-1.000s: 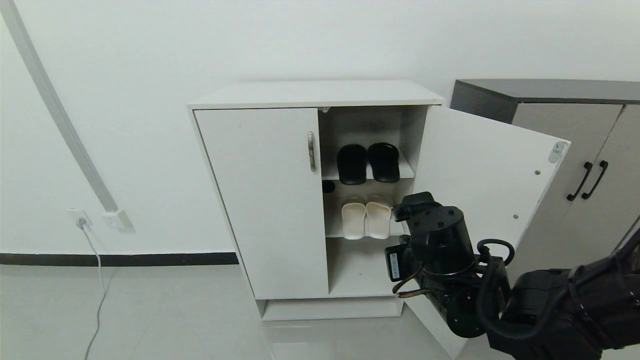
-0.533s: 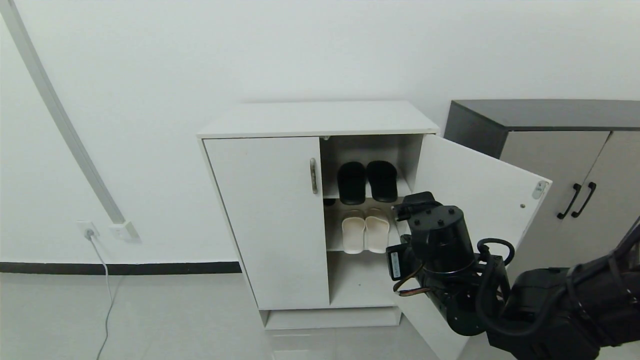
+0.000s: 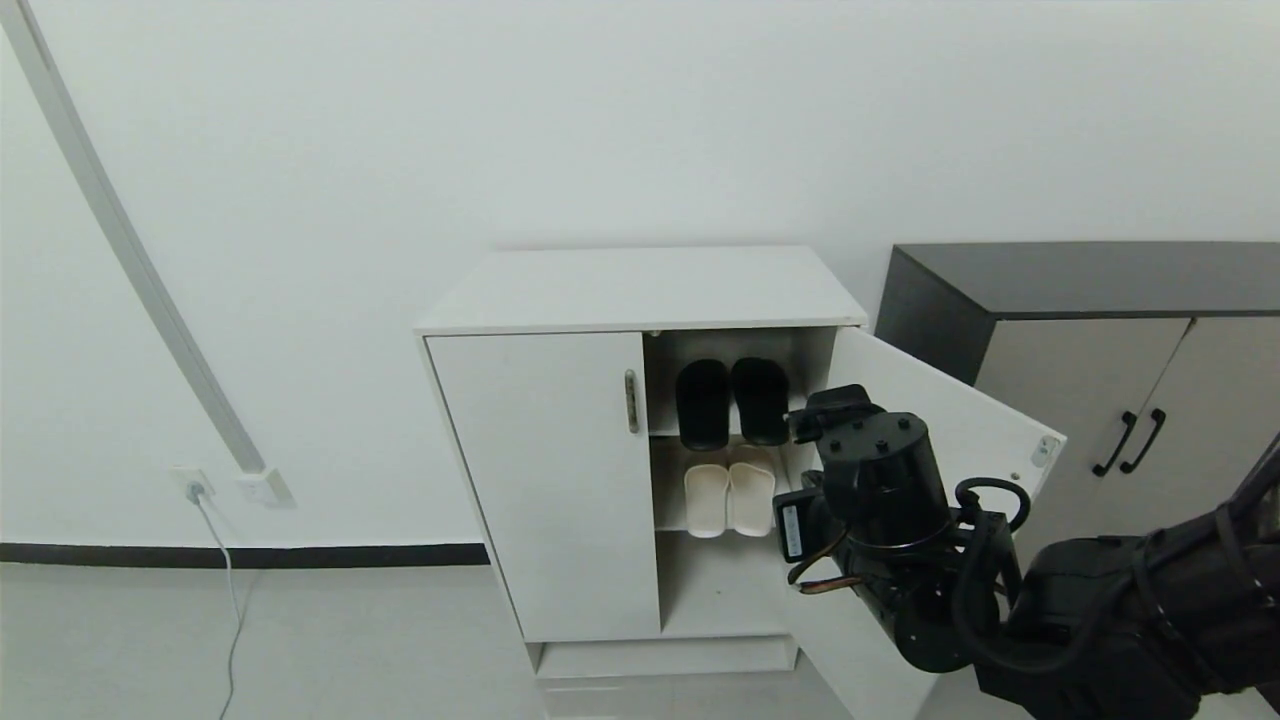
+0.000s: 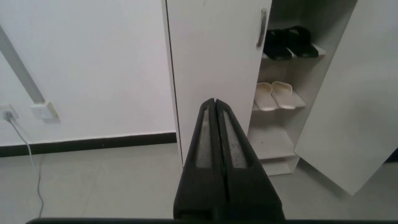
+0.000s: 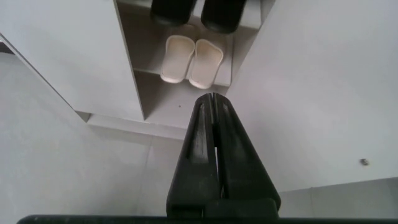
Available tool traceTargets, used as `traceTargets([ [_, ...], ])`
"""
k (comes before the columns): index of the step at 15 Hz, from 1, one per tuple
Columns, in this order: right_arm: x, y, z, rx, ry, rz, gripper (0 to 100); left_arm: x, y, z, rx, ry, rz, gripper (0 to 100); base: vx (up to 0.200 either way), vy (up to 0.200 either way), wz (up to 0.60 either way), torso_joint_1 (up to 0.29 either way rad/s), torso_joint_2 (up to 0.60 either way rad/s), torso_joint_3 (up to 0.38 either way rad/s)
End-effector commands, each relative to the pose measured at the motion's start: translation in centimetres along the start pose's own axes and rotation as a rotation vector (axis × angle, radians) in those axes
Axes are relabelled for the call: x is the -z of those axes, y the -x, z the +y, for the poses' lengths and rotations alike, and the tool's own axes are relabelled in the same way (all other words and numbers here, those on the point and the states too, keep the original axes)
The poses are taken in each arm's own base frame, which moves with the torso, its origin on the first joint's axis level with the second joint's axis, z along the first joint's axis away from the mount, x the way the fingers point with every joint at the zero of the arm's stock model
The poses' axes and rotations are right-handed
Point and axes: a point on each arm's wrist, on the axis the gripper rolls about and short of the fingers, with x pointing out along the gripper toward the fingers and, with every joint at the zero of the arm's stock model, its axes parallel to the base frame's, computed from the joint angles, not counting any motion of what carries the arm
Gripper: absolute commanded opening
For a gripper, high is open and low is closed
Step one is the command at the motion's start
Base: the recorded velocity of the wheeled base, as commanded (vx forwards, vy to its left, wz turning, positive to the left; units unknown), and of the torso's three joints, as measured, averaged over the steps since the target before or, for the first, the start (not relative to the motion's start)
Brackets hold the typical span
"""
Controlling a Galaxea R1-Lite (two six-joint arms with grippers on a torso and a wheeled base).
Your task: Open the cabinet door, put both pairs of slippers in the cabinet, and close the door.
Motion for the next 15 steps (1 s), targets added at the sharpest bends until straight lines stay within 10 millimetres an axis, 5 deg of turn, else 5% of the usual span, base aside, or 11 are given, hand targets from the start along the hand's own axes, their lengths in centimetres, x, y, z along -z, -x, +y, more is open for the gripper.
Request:
traceTargets([
  [1,0.0,-0.1,0.0,-0.011,0.0,0.004,0,0.0,0.0,0.0,0.0,0.0,0.0,0,0.0,0.0,0.0,0.207,-0.53,-0.325],
  [15,-1.1,0.6,-0.5,-0.01,-0.024,-0.029,0,0.0,0.0,0.0,0.0,0.0,0.0,0,0.0,0.0,0.0,0.231,-0.53,-0.301],
])
